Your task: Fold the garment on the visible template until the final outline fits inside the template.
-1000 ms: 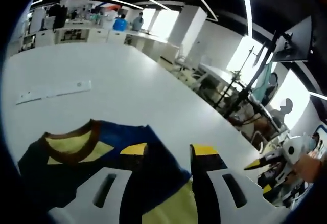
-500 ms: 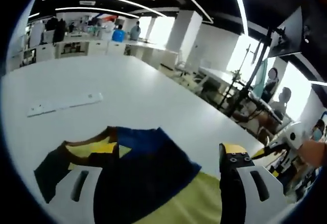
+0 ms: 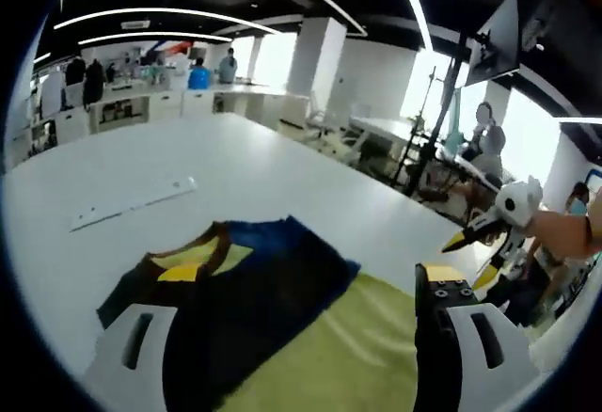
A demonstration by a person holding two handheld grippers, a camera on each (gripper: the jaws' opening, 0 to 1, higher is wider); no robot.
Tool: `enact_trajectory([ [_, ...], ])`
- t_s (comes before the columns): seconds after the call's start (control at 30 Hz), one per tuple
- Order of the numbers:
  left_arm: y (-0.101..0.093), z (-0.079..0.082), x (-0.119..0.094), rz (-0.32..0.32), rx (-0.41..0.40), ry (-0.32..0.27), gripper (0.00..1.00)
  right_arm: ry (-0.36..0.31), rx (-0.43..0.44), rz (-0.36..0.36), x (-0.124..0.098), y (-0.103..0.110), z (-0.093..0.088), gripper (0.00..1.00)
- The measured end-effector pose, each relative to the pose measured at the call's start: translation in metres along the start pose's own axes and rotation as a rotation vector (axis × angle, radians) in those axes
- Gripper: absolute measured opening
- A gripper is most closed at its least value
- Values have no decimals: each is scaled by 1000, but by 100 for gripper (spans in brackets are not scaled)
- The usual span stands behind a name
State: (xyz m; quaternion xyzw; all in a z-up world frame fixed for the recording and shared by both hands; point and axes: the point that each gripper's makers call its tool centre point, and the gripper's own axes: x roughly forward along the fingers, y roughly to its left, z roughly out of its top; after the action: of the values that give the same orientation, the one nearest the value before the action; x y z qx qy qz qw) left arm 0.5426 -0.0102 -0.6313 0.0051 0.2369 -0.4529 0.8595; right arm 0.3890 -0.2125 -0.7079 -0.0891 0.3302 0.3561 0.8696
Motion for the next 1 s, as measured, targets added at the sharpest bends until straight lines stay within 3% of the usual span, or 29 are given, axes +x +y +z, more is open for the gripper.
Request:
enact_trajectory([
  [0.37,13,-14,-63,25,-24,-38,88,-1,-12,10,5,0,6,55],
  [0.63,20,-24,-87,61,-72,-65,86,-2,-21,21,11,3,12,55],
  [1.0,20,-48,-110,105,-111,-60,85,-4,-27,35,15,6,17,55],
])
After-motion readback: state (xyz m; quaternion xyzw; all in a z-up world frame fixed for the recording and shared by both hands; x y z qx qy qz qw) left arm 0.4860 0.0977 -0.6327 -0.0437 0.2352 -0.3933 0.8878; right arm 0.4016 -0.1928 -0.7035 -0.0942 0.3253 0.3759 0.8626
